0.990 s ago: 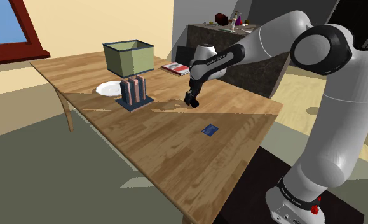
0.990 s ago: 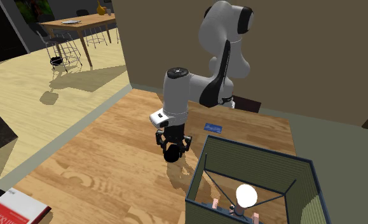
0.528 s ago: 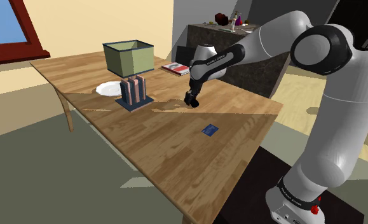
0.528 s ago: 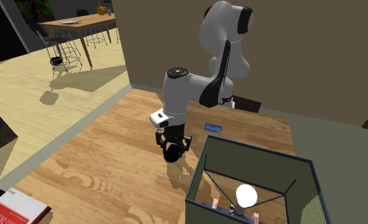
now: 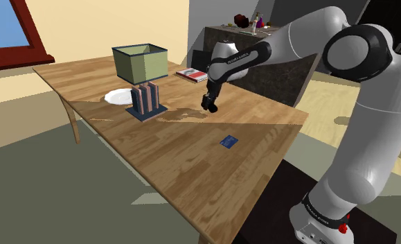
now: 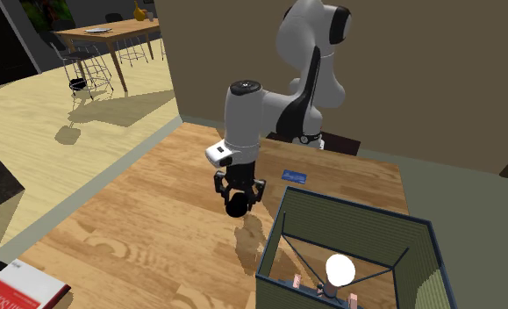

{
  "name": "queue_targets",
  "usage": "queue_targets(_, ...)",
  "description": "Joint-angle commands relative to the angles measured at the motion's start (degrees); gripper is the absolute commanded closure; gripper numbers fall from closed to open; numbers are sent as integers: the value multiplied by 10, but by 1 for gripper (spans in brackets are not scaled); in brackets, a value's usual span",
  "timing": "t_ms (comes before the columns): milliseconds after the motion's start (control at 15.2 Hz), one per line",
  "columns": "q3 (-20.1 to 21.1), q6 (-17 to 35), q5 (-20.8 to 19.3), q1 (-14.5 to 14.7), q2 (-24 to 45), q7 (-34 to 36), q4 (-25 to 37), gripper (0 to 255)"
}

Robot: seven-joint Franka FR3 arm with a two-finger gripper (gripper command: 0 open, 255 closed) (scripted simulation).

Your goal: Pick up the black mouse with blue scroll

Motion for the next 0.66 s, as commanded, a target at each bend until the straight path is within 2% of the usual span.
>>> queue_targets(0, 0, -16, 0, 0, -6, 0, 9, 255)
queue_targets(594, 0, -66, 0, 0, -28, 0, 38, 255)
